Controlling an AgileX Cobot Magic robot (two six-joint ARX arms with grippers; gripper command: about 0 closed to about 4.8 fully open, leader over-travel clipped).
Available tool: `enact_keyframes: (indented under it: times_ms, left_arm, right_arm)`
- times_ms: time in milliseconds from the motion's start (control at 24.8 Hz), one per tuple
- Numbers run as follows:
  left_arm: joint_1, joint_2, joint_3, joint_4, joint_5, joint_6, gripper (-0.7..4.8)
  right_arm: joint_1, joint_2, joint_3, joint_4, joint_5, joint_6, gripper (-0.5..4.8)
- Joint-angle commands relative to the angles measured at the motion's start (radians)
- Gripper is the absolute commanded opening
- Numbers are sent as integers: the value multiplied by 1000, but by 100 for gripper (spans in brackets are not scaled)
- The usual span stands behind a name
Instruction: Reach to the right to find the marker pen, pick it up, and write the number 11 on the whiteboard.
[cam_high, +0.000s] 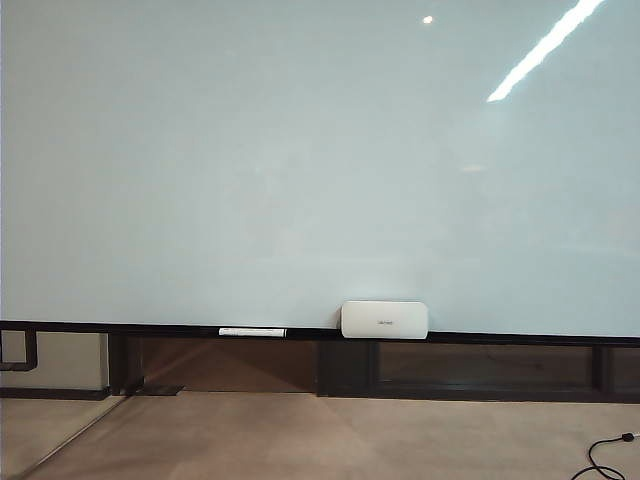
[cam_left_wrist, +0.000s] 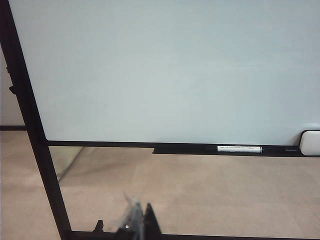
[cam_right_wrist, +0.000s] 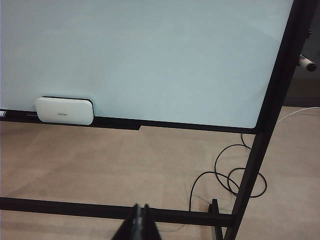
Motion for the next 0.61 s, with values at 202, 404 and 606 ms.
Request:
enact_keyframes:
  times_ms: [202,404,606]
  left_arm:
    - [1,1,2,-24,69,-90,-3]
    - [1,1,2,-6,474,-131,-5]
    - [-21,1,3,115,603,-238,-5]
  right_arm:
    - [1,1,4,23,-21,200,-5]
    - [1,1,4,40,-18,270,-5]
    - [1,1,4,114,-9,289,-6]
